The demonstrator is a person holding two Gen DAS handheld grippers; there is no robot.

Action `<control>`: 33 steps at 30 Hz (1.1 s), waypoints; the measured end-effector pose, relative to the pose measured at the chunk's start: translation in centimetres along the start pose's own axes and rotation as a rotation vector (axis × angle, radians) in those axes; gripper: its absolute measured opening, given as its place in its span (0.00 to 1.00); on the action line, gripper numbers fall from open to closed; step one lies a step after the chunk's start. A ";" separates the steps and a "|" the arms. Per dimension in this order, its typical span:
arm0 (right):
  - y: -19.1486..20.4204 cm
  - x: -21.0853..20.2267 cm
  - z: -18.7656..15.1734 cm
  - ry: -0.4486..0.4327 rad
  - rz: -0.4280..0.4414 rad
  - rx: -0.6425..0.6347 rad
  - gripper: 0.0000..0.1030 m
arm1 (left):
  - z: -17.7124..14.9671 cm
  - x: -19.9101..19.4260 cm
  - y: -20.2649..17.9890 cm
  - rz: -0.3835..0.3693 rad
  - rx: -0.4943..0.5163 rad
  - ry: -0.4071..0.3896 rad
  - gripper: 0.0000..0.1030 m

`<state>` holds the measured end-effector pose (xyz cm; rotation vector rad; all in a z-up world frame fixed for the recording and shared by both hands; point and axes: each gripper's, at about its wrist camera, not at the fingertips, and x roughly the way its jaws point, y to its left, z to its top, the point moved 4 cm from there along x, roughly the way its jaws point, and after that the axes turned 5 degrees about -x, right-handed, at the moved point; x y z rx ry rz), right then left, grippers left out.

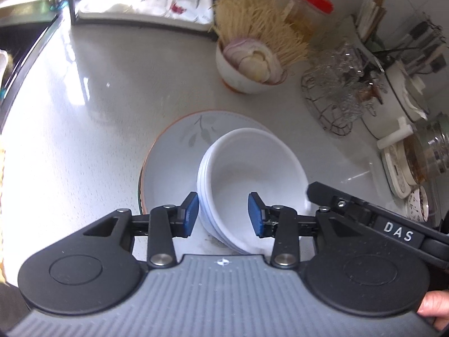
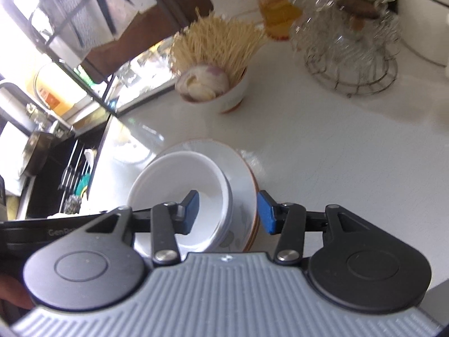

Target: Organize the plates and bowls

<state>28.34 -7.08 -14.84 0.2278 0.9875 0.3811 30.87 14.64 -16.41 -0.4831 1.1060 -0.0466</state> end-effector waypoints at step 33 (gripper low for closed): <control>4.8 -23.6 2.2 -0.482 -0.062 -0.168 0.48 | -3.1 -20.8 -10.1 -0.085 0.249 -0.363 0.45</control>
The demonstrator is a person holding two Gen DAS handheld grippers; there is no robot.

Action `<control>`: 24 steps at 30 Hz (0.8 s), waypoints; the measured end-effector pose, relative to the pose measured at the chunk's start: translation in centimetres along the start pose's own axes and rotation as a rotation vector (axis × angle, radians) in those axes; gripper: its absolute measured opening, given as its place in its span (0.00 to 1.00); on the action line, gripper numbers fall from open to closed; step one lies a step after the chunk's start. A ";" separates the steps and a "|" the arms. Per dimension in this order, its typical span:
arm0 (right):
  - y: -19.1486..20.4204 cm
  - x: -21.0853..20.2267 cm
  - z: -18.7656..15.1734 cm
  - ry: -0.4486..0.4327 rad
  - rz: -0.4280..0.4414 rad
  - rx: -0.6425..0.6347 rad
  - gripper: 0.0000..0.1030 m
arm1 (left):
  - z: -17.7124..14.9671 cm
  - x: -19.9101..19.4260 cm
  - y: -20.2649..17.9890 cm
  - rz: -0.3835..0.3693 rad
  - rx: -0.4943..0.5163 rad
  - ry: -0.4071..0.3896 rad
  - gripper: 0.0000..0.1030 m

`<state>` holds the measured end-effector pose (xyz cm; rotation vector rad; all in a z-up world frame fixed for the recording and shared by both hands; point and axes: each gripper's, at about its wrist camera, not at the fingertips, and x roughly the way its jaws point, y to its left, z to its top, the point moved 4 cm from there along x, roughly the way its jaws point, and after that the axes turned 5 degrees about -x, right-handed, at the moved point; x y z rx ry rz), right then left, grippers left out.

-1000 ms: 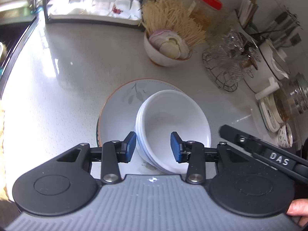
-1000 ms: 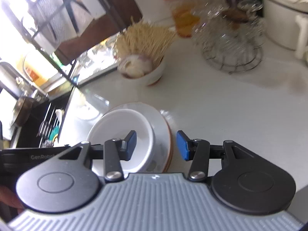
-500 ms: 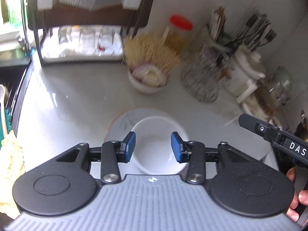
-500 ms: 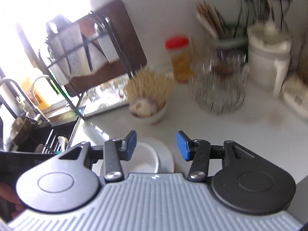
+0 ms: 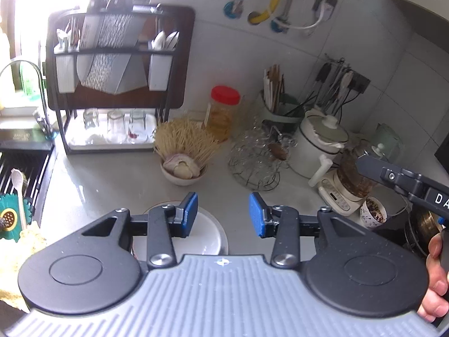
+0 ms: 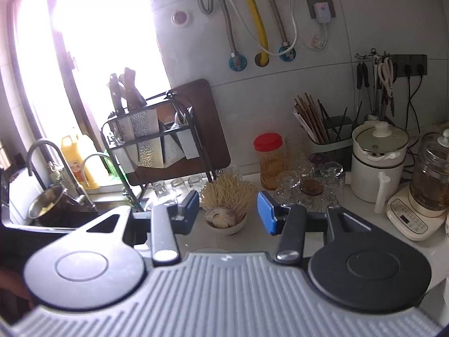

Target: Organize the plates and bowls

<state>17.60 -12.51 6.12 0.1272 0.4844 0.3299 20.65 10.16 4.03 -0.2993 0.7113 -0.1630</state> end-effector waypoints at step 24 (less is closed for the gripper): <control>-1.6 -7.0 -6.2 0.064 0.058 0.009 0.48 | -7.3 -6.9 -3.5 0.116 -0.028 -0.071 0.45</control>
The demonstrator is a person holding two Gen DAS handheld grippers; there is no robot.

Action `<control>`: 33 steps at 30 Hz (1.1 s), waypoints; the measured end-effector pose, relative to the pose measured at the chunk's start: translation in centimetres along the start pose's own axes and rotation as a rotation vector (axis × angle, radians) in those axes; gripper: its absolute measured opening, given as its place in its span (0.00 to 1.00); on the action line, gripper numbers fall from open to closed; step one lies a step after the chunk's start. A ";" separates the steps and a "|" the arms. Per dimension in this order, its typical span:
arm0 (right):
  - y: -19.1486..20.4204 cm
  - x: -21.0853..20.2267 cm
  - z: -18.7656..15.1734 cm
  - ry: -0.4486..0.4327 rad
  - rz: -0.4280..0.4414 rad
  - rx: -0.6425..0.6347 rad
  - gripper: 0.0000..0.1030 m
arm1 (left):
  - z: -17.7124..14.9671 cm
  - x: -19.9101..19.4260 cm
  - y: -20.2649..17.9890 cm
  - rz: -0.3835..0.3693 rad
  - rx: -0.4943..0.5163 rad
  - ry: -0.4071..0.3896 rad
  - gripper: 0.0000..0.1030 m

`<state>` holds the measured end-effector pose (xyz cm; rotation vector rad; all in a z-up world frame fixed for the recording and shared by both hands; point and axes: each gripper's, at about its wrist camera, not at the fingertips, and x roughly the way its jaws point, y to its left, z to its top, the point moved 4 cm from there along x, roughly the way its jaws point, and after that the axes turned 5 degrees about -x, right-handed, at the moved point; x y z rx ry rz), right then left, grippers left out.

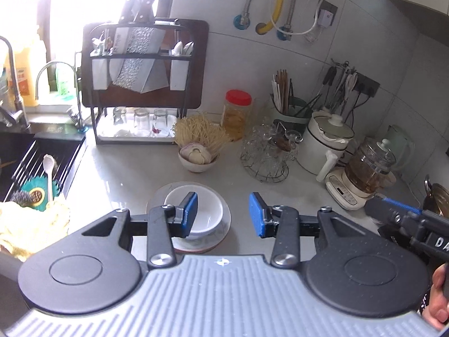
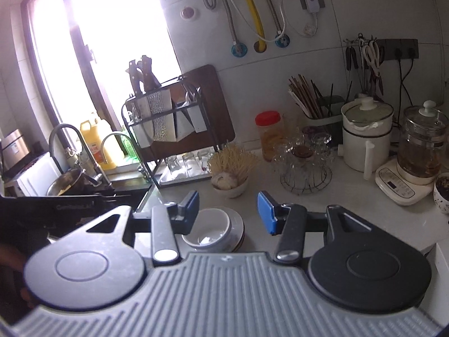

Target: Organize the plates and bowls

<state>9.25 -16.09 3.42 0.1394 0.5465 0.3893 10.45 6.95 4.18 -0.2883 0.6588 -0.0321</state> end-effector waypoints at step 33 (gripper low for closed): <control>0.2 1.9 -2.7 0.138 -0.028 -0.064 0.72 | -4.7 -2.2 2.6 0.175 -0.022 0.065 0.95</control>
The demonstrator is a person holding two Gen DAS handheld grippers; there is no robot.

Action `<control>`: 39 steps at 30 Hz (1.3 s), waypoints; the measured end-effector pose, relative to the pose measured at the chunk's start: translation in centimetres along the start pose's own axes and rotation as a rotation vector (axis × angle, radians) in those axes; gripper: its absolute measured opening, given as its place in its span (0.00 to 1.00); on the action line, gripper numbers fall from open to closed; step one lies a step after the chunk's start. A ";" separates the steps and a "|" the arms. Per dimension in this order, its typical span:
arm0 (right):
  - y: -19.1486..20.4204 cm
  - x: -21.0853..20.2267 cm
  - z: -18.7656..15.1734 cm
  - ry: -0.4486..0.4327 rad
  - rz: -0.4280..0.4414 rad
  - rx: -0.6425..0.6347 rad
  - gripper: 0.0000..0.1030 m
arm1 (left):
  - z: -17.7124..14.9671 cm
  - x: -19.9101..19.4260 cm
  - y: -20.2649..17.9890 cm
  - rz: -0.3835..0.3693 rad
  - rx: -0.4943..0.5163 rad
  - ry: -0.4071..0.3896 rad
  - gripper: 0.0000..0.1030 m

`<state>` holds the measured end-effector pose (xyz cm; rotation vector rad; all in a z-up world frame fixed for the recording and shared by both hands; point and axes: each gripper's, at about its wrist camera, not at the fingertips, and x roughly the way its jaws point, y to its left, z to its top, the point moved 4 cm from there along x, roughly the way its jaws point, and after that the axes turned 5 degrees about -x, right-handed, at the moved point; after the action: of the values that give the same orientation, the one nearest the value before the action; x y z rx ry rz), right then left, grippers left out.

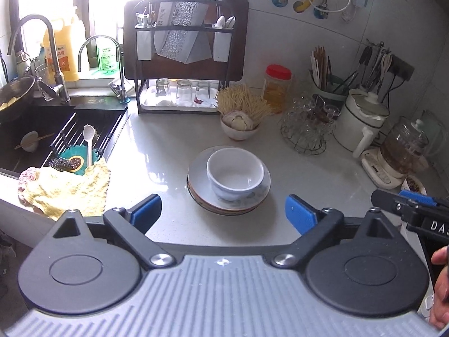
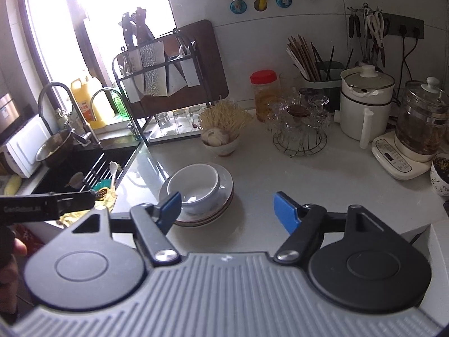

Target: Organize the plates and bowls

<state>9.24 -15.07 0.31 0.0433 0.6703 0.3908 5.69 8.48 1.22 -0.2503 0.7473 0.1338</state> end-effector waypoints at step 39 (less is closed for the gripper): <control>-0.2 -1.2 0.0 -0.033 -0.041 0.054 1.00 | 0.2 0.9 0.4 0.000 0.007 0.038 0.97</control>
<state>8.43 -15.69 1.01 0.0864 0.6484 0.3318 6.38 8.94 0.73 -0.2468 0.7854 0.1267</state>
